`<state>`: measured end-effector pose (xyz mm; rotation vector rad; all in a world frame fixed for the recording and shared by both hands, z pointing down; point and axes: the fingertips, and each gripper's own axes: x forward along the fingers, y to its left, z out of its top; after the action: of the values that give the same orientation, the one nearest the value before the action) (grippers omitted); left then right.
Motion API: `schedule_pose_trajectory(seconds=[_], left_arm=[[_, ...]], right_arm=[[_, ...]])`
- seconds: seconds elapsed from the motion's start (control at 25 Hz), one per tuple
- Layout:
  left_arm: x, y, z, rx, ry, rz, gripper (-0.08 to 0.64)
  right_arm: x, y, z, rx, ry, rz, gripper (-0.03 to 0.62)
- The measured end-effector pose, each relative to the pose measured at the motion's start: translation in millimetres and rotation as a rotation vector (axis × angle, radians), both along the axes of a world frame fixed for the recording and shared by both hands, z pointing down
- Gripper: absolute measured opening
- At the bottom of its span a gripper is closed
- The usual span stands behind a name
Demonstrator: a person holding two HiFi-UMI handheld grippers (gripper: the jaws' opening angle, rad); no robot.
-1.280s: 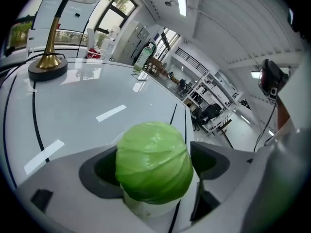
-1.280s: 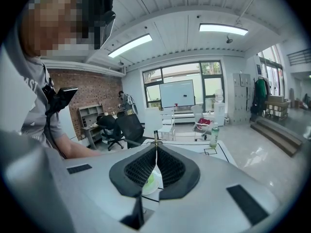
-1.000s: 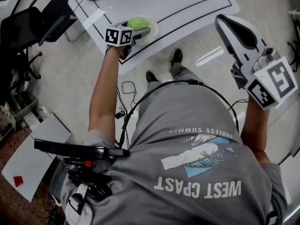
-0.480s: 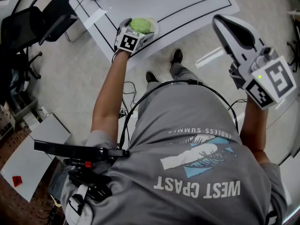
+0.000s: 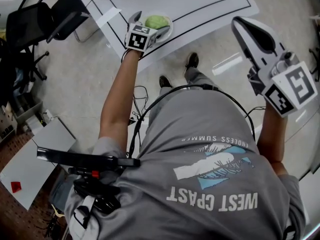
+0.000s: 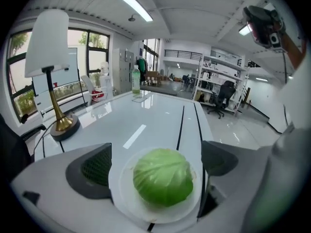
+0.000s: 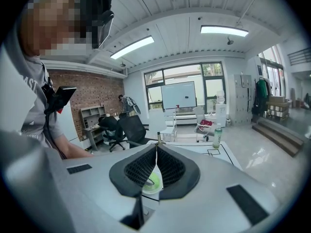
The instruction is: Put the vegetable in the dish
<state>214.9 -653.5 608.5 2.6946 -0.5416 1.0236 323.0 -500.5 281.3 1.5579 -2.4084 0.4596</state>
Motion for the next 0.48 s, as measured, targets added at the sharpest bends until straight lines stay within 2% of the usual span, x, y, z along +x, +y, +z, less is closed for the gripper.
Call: schedule_pose_trajectory(seconds=[0.12, 0.36, 0.48], left_arm=[[0, -10, -45, 0.059, 0.094, -0.029, 0.561], [-14, -1, -172, 0.174, 0.332, -0.065, 0.550], [-33, 9, -221, 0.249, 0.409, -0.065, 0.500]], right_arm=[[-9, 2, -4, 0.016, -0.003, -0.007, 0.008], [-30, 17, -35, 0.074, -0.026, -0.006, 0.008], [-47, 18, -50, 0.115, -0.004, -0.021, 0.008]])
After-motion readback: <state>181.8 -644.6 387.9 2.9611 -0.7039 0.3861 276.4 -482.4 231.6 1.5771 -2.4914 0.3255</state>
